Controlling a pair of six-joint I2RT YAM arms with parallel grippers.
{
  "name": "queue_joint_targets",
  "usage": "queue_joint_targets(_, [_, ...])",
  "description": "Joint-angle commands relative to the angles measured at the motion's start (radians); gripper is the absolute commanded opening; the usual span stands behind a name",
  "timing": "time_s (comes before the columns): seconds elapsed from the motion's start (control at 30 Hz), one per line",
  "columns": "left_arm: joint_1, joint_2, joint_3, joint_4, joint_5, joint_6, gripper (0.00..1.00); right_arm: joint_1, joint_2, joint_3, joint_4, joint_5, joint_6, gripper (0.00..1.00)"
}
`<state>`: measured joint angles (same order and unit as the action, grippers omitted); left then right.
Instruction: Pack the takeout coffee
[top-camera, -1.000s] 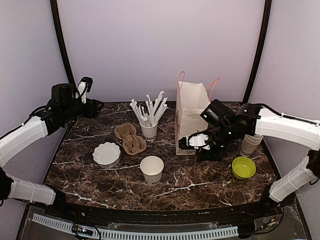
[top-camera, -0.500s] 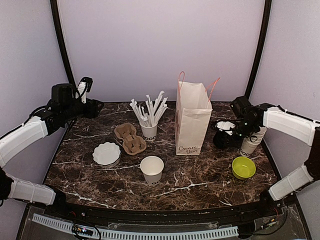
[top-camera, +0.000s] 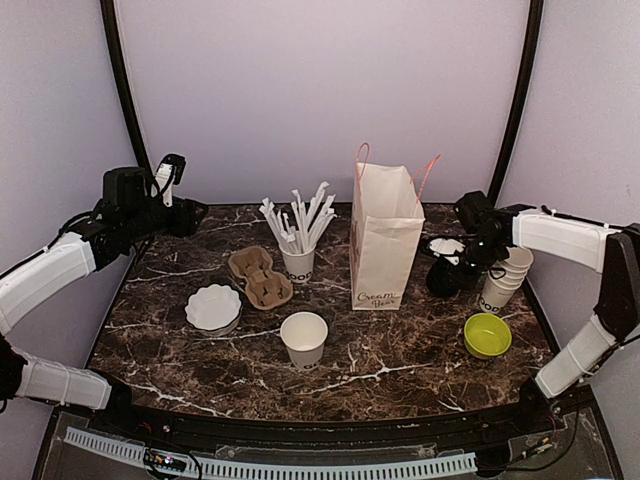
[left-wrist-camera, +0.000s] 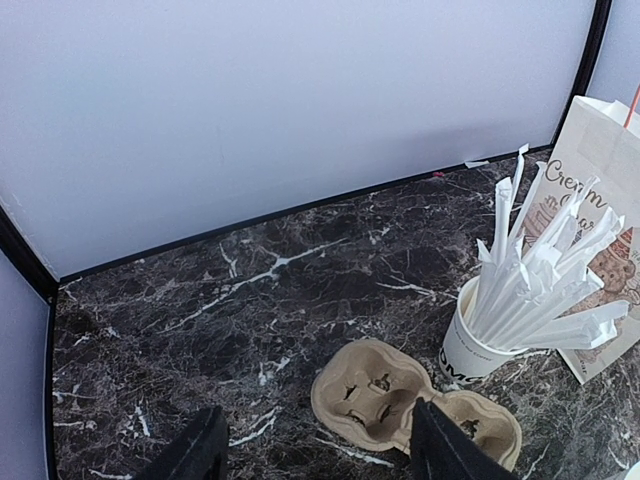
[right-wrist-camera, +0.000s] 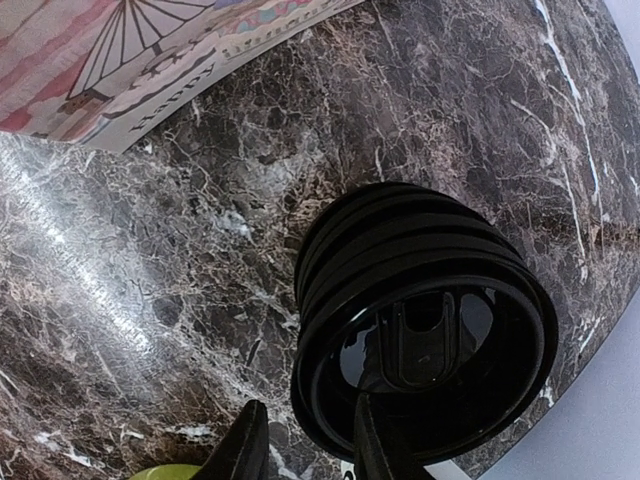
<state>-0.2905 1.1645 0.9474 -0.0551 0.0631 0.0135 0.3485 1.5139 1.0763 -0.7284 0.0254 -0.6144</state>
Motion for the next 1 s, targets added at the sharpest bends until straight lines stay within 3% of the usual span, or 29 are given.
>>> queue_joint_targets(0.0, [0.004, -0.018, 0.026, -0.002, 0.011, -0.01, 0.64, -0.004, 0.02, 0.032, 0.033, 0.001, 0.013, 0.3])
queue_joint_targets(0.17, [0.004, -0.017, 0.025, -0.002, 0.015, -0.01, 0.64, -0.004, 0.04, 0.043, 0.039, -0.006, 0.014, 0.28])
queue_joint_targets(0.43, [0.004, -0.017, 0.025, 0.0, 0.016, -0.01, 0.64, -0.005, 0.042, 0.042, 0.03, -0.019, 0.015, 0.16])
queue_joint_targets(0.7, [0.004, -0.017, 0.025, 0.0, 0.02, -0.01, 0.64, -0.005, 0.051, 0.028, 0.044, -0.011, 0.034, 0.24])
queue_joint_targets(0.97, [0.004, -0.019, 0.026, -0.001, 0.019, -0.01, 0.64, -0.005, 0.057, 0.042, 0.035, -0.018, 0.039, 0.15])
